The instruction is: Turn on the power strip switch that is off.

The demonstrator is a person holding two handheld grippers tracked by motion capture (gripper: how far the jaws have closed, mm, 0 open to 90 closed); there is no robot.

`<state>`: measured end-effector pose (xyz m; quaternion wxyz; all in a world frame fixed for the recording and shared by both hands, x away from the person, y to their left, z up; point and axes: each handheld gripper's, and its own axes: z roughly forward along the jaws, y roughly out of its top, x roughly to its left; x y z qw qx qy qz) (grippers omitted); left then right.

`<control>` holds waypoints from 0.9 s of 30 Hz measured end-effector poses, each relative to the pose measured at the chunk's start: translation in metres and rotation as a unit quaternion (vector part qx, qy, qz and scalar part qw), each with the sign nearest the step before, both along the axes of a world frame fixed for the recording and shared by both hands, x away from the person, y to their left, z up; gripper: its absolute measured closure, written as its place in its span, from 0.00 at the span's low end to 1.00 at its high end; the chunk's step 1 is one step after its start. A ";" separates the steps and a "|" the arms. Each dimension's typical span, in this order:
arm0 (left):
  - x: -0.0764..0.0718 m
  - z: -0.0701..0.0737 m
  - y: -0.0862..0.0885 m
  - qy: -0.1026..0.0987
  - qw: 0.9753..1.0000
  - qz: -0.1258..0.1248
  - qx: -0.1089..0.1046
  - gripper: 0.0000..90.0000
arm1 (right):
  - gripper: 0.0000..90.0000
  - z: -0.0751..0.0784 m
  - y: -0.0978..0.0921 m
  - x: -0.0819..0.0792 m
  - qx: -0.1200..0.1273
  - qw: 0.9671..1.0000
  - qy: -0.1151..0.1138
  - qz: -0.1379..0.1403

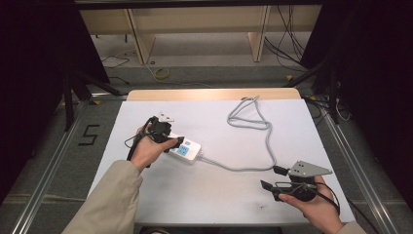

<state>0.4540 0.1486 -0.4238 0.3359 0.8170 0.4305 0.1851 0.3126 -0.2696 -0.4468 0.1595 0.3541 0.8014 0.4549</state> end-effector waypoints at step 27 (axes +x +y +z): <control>-0.058 -0.011 0.022 -0.040 0.998 -0.051 -0.013 0.29 | 0.33 0.000 0.001 0.000 -0.002 1.000 0.000 0.003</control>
